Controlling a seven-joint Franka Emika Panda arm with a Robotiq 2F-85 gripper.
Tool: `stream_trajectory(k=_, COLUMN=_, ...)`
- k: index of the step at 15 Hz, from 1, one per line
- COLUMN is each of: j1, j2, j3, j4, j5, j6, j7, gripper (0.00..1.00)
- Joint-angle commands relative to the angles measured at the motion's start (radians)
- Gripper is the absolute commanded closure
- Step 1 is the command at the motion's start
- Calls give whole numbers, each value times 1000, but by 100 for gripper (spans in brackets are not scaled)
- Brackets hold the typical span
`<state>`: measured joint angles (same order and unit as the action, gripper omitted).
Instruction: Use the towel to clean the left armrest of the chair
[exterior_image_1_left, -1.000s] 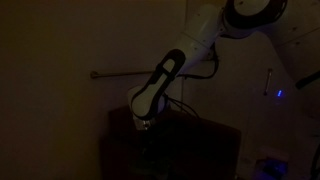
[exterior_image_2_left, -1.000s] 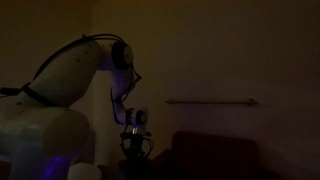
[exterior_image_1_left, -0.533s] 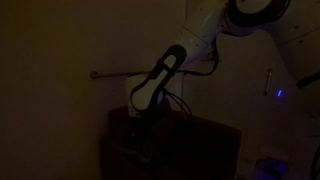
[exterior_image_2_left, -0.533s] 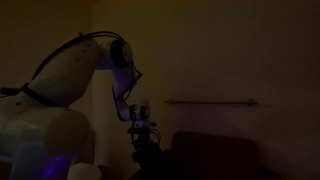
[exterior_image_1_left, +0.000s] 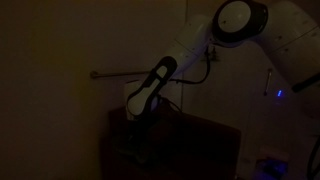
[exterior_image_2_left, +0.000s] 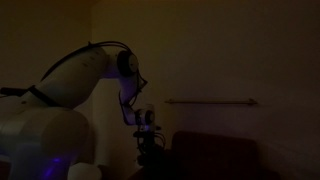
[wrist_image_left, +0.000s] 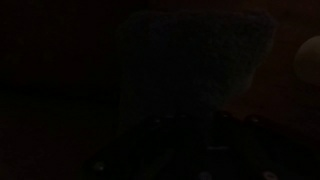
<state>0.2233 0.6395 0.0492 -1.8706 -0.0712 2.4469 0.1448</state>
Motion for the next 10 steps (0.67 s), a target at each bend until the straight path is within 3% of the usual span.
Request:
stream_trajectory(k=1, j1=28, j2=73, j3=-52, j4=72, j5=-34, j6=63, j7=85, gripper=94)
stream_trajectory(k=5, j1=80, j2=180, j3=-123, j4=178, j5=-82, j6=133, j7=150, gripper=94)
stream_trajectory(k=10, j1=29, j2=180, j3=-41, j4=155, j5=-4, j6=137, j7=81, gripper=94)
